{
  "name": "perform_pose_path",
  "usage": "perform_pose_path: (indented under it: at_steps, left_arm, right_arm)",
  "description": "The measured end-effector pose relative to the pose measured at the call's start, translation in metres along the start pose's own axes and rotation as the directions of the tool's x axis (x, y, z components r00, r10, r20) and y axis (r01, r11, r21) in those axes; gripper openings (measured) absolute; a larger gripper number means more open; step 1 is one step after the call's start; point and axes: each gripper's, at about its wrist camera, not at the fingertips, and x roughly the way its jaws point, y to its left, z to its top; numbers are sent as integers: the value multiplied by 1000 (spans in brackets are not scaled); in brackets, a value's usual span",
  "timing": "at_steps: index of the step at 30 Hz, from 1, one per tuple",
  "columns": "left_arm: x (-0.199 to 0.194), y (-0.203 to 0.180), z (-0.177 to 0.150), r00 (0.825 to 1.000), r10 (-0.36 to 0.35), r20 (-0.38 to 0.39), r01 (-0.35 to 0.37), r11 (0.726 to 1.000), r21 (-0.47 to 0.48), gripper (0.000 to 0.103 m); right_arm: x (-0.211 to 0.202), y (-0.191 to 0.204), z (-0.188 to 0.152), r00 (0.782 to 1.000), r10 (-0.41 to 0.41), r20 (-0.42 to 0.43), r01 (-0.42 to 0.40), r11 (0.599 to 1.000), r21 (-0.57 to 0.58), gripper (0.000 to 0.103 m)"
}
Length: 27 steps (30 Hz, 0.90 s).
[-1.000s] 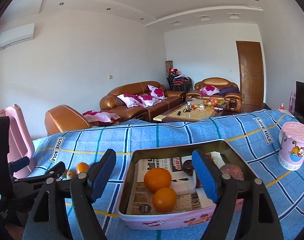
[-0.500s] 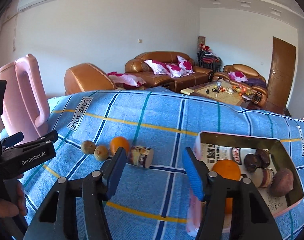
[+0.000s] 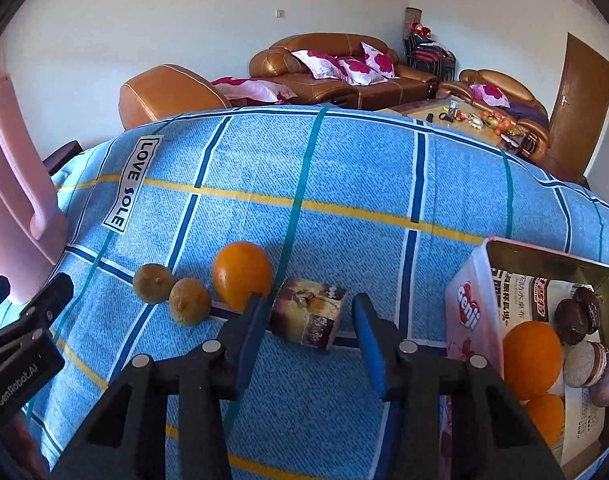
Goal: Organize fruits
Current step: 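Grasp a small striped cake roll with the right tool while the left grasps a brown kiwi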
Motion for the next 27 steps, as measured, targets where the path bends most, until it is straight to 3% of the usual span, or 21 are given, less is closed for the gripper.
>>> perform_pose_path:
  at_steps: [1,7,11,17,23,27]
  left_arm:
    - [0,-2,0,1000,0,-2,0,1000,4,103]
    - [7,-5,4,999,-24,-25,24,1000,11,103]
    - [7,-7,4,997,-73,-20,73,997,26,103]
    - [8,-18,8,992,-127,-21,128,989,76,100]
    - [12,-36,13,972,-226,-62,233,962,143,86]
    - [16,-48,19,941,-324,-99,337,928,158,77]
  right_arm:
    - [5,0,1,1000,2,-27,-2,1000,0,41]
    - [-4,-4,-2,998,62,1,-62,998,5,32]
    - [-36,-5,-16,984,119,130,-121,993,6,32]
    - [-84,0,-40,948,69,311,-65,998,-23,32]
    - [-84,-9,-40,948,92,304,-96,995,-2,32]
    - [-78,-16,-42,954,108,279,-121,992,27,32]
